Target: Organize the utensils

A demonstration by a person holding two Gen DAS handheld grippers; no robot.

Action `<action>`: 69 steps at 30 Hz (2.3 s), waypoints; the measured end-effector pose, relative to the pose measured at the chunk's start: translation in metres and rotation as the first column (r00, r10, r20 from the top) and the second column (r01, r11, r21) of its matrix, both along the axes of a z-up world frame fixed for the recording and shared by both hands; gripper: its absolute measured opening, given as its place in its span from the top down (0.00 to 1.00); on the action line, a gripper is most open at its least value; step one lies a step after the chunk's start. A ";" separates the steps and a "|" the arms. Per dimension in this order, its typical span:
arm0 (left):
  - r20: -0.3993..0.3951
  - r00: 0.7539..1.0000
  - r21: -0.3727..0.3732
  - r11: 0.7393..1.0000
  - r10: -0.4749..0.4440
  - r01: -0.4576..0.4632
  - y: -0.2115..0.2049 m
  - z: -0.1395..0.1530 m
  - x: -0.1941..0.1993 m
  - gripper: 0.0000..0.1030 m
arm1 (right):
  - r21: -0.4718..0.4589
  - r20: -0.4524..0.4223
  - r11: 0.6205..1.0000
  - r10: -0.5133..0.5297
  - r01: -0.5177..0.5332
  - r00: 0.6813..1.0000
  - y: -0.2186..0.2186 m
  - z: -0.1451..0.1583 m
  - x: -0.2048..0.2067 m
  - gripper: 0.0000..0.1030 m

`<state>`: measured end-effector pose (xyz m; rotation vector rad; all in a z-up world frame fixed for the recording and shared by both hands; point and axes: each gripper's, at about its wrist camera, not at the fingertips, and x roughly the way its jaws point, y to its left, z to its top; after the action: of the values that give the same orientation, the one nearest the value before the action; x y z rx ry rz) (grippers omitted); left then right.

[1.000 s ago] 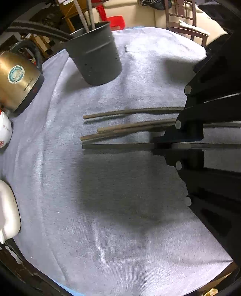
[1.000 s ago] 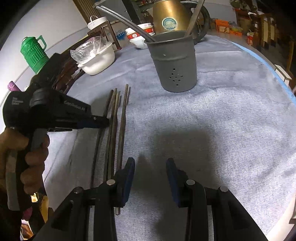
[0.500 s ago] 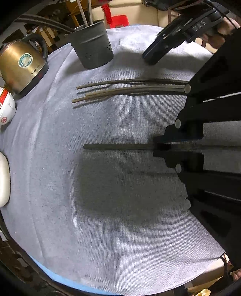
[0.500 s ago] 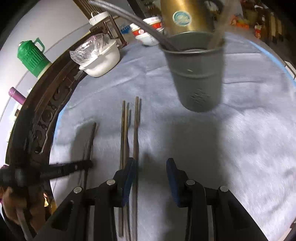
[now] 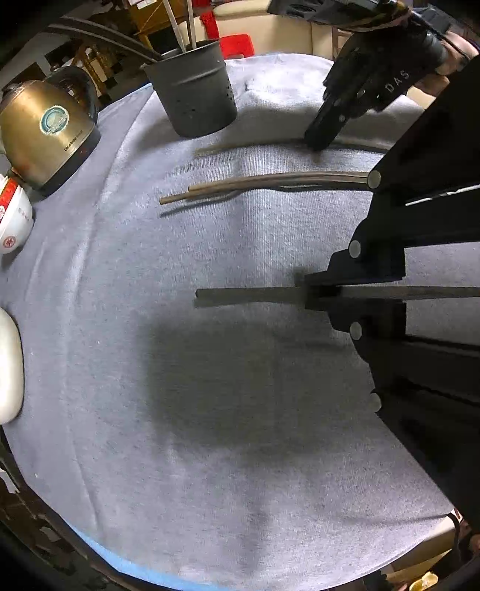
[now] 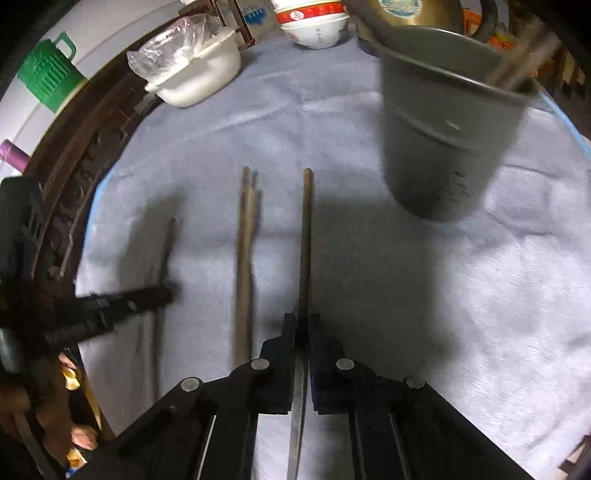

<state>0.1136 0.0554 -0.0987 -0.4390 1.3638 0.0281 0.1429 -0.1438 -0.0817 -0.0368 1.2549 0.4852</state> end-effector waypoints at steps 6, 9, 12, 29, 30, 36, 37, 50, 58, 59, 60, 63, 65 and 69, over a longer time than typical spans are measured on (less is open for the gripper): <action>-0.051 0.999 -0.053 0.999 -0.013 0.010 0.010 0.001 0.016 0.78 | -0.043 -0.039 0.999 0.026 -0.028 0.999 -0.004 0.003 0.004 0.91; -0.047 0.999 -0.015 1.000 -0.003 0.002 0.012 0.006 0.024 0.59 | -0.047 -0.023 0.999 -0.007 0.006 1.000 0.002 0.005 0.015 0.91; -0.041 0.999 -0.006 1.000 0.011 -0.011 0.014 0.007 0.030 0.59 | -0.049 -0.026 0.998 -0.030 0.029 0.999 0.007 0.001 0.027 0.90; 0.290 0.955 -0.045 0.997 0.069 -0.059 0.032 0.054 -0.025 0.94 | 0.244 0.196 0.960 -0.187 0.136 0.963 -0.070 0.054 -0.044 0.94; 0.342 0.937 -0.030 0.998 0.070 -0.064 0.031 0.065 -0.031 0.94 | 0.269 0.225 0.949 -0.227 0.163 0.948 -0.080 0.061 -0.050 0.94; 0.522 0.849 0.033 0.993 0.077 -0.111 0.015 0.108 -0.043 0.94 | 0.404 0.418 0.877 -0.431 0.261 0.800 -0.129 0.098 -0.062 0.94; 0.541 0.836 0.037 0.991 0.088 -0.128 0.013 0.112 -0.044 0.94 | 0.412 0.451 0.869 -0.455 0.273 0.768 -0.128 0.101 -0.062 0.94; 0.718 0.695 0.177 0.952 0.050 -0.251 -0.011 0.122 -0.045 0.95 | 0.350 0.709 0.860 -0.502 0.370 0.495 -0.119 0.096 -0.057 0.94; 0.603 0.796 0.106 0.984 0.051 -0.143 0.002 0.101 -0.034 0.94 | 0.301 0.701 0.902 -0.429 0.309 0.570 -0.112 0.093 -0.081 0.94; 0.551 0.832 0.063 0.990 0.072 -0.127 0.009 0.095 -0.025 0.91 | 0.314 0.680 0.900 -0.435 0.301 0.590 -0.116 0.098 -0.080 0.94; 0.498 0.862 0.035 0.992 0.089 -0.122 0.014 0.088 -0.016 0.78 | 0.308 0.655 0.904 -0.427 0.296 0.623 -0.118 0.099 -0.075 0.94; 0.366 0.921 -0.020 0.990 0.137 -0.140 0.026 0.067 0.005 0.62 | 0.343 0.526 0.899 -0.423 0.271 0.737 -0.127 0.091 -0.065 0.94; 0.295 0.944 -0.021 0.989 0.147 -0.147 0.029 0.055 0.023 0.62 | 0.350 0.487 0.900 -0.411 0.259 0.770 -0.130 0.087 -0.068 0.94; 0.149 0.958 -0.097 0.968 0.245 -0.232 0.040 0.033 0.065 0.61 | 0.344 0.464 0.913 -0.368 0.219 0.806 -0.128 0.086 -0.082 0.94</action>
<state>0.1781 0.0958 -0.0657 -0.6574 1.1506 0.1355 0.0612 -0.2717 0.0045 0.2499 0.6294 0.3375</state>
